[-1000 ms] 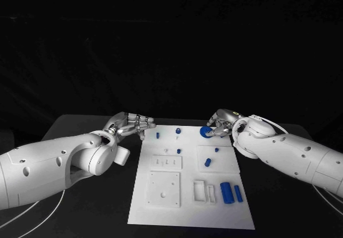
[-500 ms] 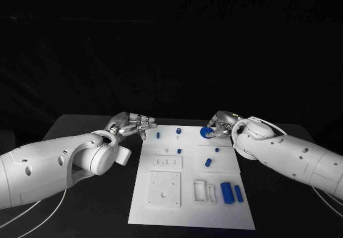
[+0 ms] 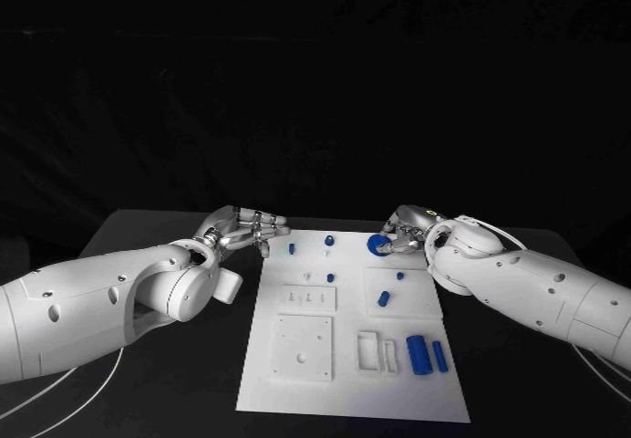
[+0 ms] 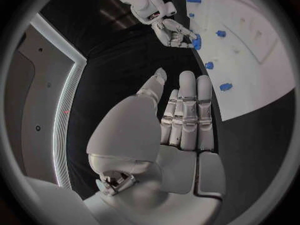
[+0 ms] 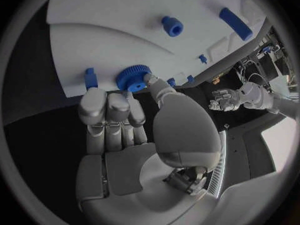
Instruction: Assemble the parts on the task board
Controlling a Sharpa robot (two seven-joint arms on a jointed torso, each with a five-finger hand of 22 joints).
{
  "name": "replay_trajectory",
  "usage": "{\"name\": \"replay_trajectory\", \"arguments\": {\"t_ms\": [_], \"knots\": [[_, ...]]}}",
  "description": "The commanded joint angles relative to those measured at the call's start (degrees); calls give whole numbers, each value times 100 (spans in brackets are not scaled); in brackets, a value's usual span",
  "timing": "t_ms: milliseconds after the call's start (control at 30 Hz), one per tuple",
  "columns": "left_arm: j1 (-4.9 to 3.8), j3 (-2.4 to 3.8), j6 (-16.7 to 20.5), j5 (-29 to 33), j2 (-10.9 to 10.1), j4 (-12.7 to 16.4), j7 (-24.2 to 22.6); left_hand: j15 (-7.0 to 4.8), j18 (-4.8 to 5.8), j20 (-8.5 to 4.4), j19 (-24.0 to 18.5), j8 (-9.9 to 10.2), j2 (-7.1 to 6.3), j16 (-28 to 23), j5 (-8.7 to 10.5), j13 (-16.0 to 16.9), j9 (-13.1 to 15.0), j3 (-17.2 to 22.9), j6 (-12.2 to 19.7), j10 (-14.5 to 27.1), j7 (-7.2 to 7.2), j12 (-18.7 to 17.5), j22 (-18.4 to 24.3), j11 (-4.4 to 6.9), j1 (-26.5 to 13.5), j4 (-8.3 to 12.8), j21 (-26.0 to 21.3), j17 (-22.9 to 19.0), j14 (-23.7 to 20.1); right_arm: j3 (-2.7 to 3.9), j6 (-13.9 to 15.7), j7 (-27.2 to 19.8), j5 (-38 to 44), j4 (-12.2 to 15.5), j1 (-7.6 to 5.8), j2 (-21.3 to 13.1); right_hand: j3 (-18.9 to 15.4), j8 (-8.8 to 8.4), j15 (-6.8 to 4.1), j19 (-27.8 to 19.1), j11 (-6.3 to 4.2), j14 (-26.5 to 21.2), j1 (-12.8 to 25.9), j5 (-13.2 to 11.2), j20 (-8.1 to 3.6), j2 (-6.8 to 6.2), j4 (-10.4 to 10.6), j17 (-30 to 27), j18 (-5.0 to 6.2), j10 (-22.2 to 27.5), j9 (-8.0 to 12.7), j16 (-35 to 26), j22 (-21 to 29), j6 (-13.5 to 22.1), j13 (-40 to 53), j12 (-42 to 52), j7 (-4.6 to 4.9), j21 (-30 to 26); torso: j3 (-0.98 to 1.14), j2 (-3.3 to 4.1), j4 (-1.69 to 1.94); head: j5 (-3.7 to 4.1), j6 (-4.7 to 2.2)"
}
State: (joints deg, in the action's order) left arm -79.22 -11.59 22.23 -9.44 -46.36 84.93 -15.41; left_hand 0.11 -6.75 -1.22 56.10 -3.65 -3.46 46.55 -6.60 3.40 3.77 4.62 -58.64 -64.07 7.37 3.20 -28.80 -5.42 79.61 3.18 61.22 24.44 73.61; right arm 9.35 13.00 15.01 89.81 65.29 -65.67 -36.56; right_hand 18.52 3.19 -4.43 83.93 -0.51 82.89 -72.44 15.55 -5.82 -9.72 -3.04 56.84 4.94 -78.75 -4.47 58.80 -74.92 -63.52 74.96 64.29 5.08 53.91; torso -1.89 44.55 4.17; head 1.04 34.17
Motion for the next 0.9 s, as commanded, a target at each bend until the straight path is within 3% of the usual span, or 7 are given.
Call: {"name": "replay_trajectory", "arguments": {"t_ms": [33,267,500,900], "knots": [[-3,3,-89,9,3,16,-29,-7,-67,32,-14,5,25,20,-31,3,-4,-12,17,30,6,17,5,-17,-26,-32,20,0,14,-26,-90,-40,102,-2,51,12,174,44,-66,330,-83,-18,23,-35,-32,5,-87,-9,-23,11,-67,-15,-643,-208,73,15,-66,4,1,0,-3,-1,6],[-3,2,-92,7,-4,25,-22,-7,-67,32,-14,5,25,20,-31,3,-4,-12,17,30,6,17,5,-17,-26,-32,20,0,14,-26,150,-27,246,126,56,3,401,39,-93,330,-120,-8,120,71,-75,16,-330,3,-65,-5,-160,-36,-644,-400,98,18,-117,3,4,-4,-9,-8,-18],[-3,0,-98,7,-8,24,-20,-7,-67,32,-14,5,25,20,-31,3,-4,-12,17,30,6,17,5,-17,-26,-32,20,0,14,-22,492,31,399,601,51,-93,403,43,-98,337,-123,-7,135,4,-80,13,-362,12,-71,-22,-166,-34,-649,-435,106,26,-129,22,2,-11,-15,-8,-51],[-3,-2,-94,7,-17,18,-16,-8,-65,30,-21,6,19,20,-31,3,-5,-10,16,18,5,17,33,-15,2,-56,39,-2,13,30,856,99,766,1049,25,-118,500,42,-97,338,-119,-2,136,38,-82,-38,-355,16,-79,-36,-142,-41,-651,-459,96,4,-131,37,6,-5,9,8,-107]]}}
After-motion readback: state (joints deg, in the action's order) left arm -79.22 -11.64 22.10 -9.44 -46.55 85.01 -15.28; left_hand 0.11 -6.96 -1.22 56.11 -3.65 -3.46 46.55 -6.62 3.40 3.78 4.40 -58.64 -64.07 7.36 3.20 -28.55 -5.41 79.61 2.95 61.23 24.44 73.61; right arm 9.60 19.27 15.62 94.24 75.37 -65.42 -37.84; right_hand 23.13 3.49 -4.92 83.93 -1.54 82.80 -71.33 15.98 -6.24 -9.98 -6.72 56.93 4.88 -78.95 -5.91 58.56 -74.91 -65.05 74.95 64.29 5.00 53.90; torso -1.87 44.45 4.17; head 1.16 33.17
